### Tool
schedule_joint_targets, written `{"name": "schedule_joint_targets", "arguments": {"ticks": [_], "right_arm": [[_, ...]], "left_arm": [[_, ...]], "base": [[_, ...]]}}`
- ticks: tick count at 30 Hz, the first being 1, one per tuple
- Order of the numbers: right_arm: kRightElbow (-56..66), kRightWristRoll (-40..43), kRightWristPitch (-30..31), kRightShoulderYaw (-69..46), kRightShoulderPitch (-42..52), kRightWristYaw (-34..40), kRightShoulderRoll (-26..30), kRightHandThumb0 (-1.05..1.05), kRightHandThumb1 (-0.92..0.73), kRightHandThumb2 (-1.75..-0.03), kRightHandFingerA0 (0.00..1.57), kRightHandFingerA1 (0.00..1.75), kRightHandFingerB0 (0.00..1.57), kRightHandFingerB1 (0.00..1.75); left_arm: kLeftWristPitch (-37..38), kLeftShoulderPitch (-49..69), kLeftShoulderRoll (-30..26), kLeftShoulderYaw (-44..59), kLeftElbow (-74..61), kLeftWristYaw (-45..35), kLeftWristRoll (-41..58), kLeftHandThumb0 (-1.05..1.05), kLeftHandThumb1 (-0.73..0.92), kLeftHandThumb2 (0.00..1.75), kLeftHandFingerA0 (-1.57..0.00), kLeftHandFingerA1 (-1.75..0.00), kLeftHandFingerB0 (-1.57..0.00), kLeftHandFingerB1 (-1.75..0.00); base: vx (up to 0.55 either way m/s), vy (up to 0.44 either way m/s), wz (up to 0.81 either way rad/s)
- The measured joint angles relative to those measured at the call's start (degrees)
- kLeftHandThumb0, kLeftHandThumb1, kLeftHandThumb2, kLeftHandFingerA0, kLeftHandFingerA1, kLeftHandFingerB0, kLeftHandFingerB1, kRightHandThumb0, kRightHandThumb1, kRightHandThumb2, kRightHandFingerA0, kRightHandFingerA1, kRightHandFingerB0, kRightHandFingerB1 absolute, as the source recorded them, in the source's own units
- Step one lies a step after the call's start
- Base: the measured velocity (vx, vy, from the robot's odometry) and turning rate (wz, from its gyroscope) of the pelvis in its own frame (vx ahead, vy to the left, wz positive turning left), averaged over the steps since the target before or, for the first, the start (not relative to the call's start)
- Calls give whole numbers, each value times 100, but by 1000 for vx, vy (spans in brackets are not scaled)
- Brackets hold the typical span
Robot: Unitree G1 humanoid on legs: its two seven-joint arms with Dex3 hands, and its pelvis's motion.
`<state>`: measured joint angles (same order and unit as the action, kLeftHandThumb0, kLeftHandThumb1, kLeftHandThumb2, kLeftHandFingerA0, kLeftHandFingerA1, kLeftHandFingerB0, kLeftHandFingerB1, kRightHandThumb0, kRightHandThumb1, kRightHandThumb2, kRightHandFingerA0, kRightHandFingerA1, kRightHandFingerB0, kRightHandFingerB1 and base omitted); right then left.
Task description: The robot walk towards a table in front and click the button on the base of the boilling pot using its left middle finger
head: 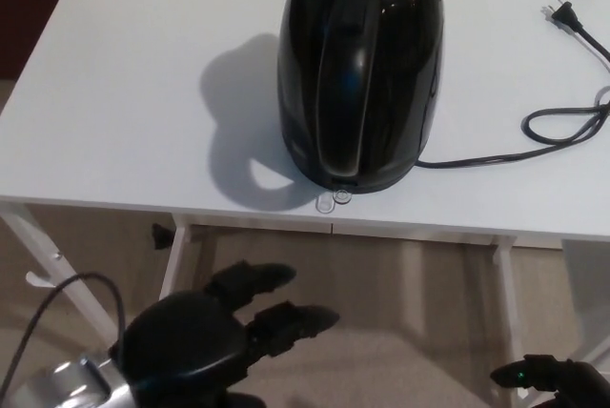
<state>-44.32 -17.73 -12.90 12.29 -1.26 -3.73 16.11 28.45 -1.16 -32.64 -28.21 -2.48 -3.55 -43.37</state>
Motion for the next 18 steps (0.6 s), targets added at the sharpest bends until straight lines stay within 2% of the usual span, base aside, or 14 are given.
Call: {"name": "schedule_joint_targets", "arguments": {"ticks": [2, 3, 9, 10, 11, 15, 16, 18], "right_arm": [[0, 1, -9, -1, -10, 0, 0, -33, -47, -54, 68, 44, 60, 41], [-1, 2, -16, -3, -16, 0, 0, -36, -49, -55, 64, 42, 57, 40], [0, -5, -17, 1, -85, 0, 1, -34, -50, -55, 62, 41, 55, 39], [0, -5, -17, 2, -99, 0, 1, -35, -50, -55, 63, 41, 55, 39], [2, -6, -16, 2, -107, 0, 2, -35, -50, -56, 63, 41, 55, 39], [34, -14, -7, 6, -144, -1, 4, -35, -50, -56, 63, 41, 55, 39], [49, -16, -3, 7, -150, -2, 6, -36, -49, -56, 63, 41, 55, 39], [101, -30, 17, 20, -151, -6, 24, -35, -50, -55, 63, 41, 55, 40]], "left_arm": [[0, -164, -16, -74, -1, 35, -153, -67, 57, 89, -6, -38, 0, -20], [0, -299, -39, -139, -2, 70, -293, -66, 59, 92, -1, -36, 0, -23], [4, -867, -101, -422, 41, 180, -813, -66, 60, 92, -1, -37, 0, -23], [4, -957, -111, -476, 51, 209, -905, -68, 58, 92, -6, -41, 0, -24], [9, -1032, -113, -520, 74, 230, -985, -62, 75, 66, -16, -29, -7, -16], [21, -1391, -114, -720, 261, 376, -1321, -62, 75, 66, -16, -29, -7, -16], [22, -1465, -117, -764, 307, 424, -1423, -67, 59, 92, -4, -38, 0, -24], [20, -1622, -99, -873, 426, 488, -1599, -68, 59, 92, -2, -37, 0, -23]], "base": [[0, 0, 0], [0, 0, 0], [0, 0, 0], [0, 0, 0], [0, 0, 0], [0, 0, 0], [0, 0, 0], [0, 0, 0]]}}
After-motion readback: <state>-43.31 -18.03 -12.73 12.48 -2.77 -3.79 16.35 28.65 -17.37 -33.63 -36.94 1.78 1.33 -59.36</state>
